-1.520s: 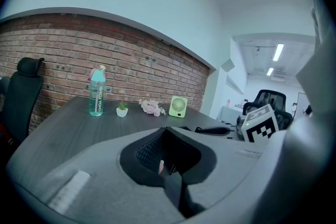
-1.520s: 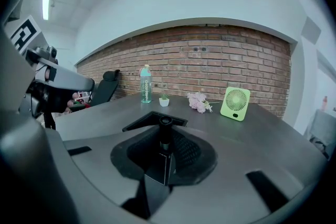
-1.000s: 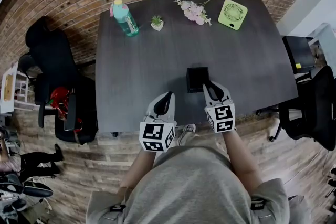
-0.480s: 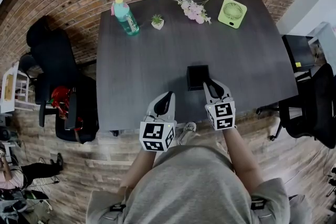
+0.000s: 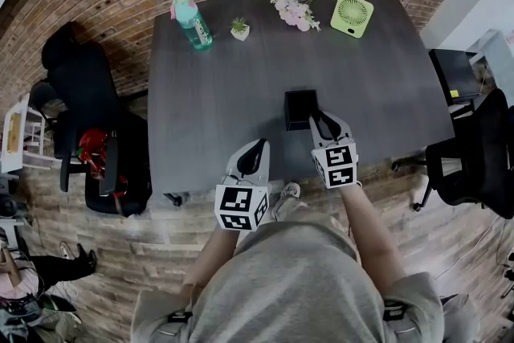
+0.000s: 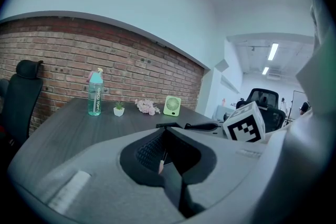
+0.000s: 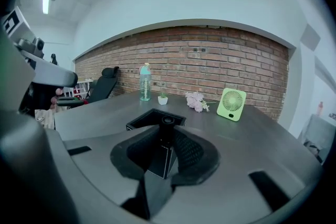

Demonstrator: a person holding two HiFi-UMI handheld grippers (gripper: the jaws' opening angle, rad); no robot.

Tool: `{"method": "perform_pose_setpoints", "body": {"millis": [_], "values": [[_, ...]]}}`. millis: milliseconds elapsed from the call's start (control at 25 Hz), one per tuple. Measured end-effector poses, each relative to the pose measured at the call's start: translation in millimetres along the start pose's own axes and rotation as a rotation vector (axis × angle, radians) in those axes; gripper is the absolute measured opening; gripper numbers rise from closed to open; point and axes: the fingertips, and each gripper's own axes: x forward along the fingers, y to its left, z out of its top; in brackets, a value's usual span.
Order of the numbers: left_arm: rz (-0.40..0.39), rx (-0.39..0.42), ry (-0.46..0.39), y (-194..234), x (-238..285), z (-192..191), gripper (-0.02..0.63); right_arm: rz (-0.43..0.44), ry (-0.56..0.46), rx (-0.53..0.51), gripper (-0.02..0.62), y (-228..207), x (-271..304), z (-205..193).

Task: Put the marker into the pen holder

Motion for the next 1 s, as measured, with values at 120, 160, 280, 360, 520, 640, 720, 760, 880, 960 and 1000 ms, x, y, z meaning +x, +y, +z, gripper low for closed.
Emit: {"method": "perform_pose_setpoints", "body": {"millis": [120, 160, 280, 360, 520, 640, 720, 760, 880, 960, 1000], "values": [[-0.003, 0.002, -0.002, -4.3, -9.0, -2.0, 0.018, 0.001, 0.001, 0.0, 0.071, 4.8, -9.4, -1.7], [-0.004, 0.002, -0.003, -5.7, -12.2, -2.7, 0.018, -0.002, 0.001, 0.001, 0.071, 6.3, -13.1, -2.8], [-0.01, 0.007, -0.007, -11.0, -21.9, -4.9, 0.018, -0.011, 0.001, 0.006, 0.071, 10.7, -25.6, -6.2], [-0.015, 0.01, -0.01, -15.4, -28.9, -7.1, 0.018, -0.017, -0.002, 0.01, 0.071, 14.2, -35.5, -8.3], [-0.021, 0.013, -0.016, -25.2, -44.0, -11.3, 0.018, -0.027, -0.015, 0.02, 0.071, 22.4, -58.3, -9.2], [-0.027, 0.016, -0.023, -31.7, -57.7, -15.5, 0.018, -0.031, -0.035, 0.034, 0.071, 31.0, -76.4, -8.9], [-0.03, 0.018, -0.026, -35.8, -68.0, -18.9, 0.018, -0.035, -0.049, 0.047, 0.071, 37.6, -89.4, -8.3], [-0.031, 0.02, -0.027, -38.0, -73.3, -21.2, 0.018, -0.037, -0.057, 0.054, 0.071, 41.0, -96.3, -8.2], [-0.036, 0.025, -0.029, -46.4, -89.2, -29.0, 0.018, -0.044, -0.083, 0.07, 0.071, 50.3, -118.9, -7.8], [-0.038, 0.026, -0.03, -52.8, -100.1, -34.8, 0.018, -0.043, -0.103, 0.075, 0.069, 57.6, -135.5, -6.1], [-0.04, 0.026, -0.029, -56.1, -105.6, -38.4, 0.018, -0.041, -0.113, 0.078, 0.067, 61.8, -144.1, -5.8]]}}
